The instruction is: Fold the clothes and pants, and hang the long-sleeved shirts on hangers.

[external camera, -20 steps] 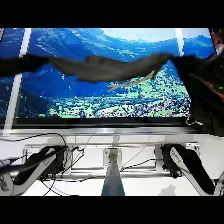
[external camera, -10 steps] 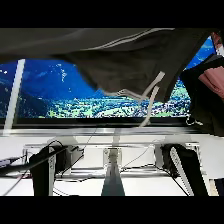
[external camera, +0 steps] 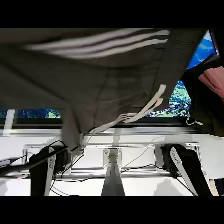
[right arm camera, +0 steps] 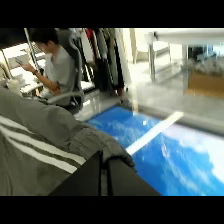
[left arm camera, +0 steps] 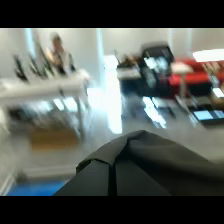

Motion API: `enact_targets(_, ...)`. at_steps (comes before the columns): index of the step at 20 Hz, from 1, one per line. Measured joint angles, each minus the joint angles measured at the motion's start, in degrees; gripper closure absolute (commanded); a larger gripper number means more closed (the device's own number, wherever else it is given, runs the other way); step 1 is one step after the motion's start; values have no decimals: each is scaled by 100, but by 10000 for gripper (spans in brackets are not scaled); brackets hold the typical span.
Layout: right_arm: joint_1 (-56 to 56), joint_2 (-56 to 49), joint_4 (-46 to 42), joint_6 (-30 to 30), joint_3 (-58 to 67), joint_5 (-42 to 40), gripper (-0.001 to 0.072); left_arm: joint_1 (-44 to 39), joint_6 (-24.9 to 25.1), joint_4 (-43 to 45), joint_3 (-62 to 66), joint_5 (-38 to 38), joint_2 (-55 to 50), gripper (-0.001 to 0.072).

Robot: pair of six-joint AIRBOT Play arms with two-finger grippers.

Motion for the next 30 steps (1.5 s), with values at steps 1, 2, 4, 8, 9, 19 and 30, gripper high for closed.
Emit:
enact_targets(1, 17, -247, -76, 24, -142, -13, 690, -101, 46, -63, -7, -267, -452, 698)
enact_targets(2, 59, -553, -162, 44, -328, -50, 690, -271, 138, -105, -11, -494, -962, 699)
enact_targets(4, 214, -1174, -240, 61, -680, -199, 690, -739, 337, -173, -11, -684, -1998, 699)
enact_targets(8, 590, -2590, -527, 79, -1095, -1045, 690, -1718, 509, -256, -15, -243, -3685, 699)
enact_targets(9, 627, -2861, -595, 81, -1139, -1281, 690, -1882, 520, -256, -15, -136, -3930, 699)
enact_targets(19, 280, -3685, -1517, 240, -1226, -1368, 690, -2354, -767, 1156, -11, -2328, -3585, 698)
enact_targets(30, -229, -3716, -4426, 407, -573, 1403, 690, -3766, -1600, 940, -190, -5696, -3359, 697)
